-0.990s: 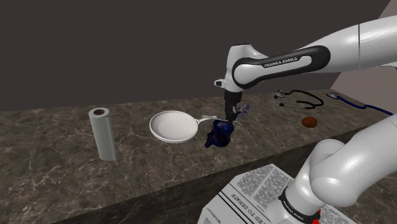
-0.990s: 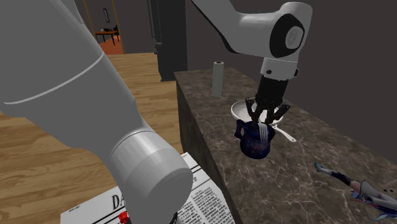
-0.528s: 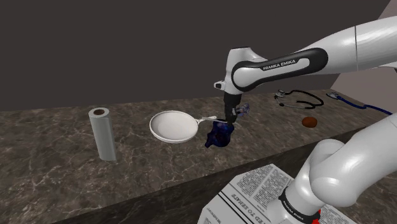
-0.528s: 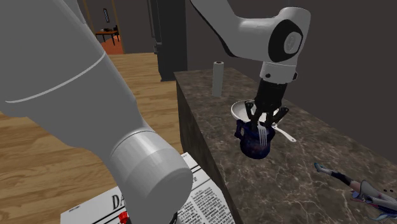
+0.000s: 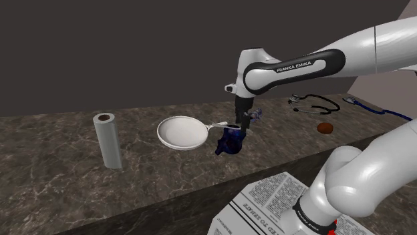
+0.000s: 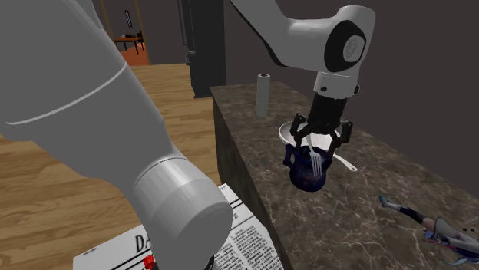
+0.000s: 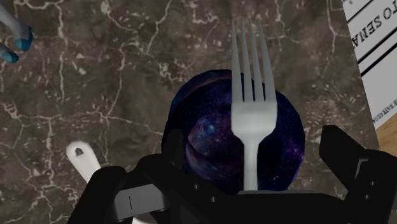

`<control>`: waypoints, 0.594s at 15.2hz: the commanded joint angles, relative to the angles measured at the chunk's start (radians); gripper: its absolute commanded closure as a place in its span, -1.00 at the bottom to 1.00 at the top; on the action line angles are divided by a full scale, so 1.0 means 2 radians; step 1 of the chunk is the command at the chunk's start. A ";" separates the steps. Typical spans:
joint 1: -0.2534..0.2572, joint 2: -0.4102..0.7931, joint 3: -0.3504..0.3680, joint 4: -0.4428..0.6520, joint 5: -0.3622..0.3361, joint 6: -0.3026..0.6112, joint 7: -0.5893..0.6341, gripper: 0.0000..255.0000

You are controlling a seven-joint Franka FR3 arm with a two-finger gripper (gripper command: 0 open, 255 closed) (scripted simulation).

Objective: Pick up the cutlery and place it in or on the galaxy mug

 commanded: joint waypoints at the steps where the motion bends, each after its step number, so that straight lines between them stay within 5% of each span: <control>1: 0.000 -0.006 0.001 0.022 0.001 -0.029 -0.001 -1.00; 3: 0.001 -0.010 0.002 0.049 0.002 -0.060 -0.001 -1.00; 9: 0.001 -0.010 0.002 0.049 0.002 -0.060 -0.001 -1.00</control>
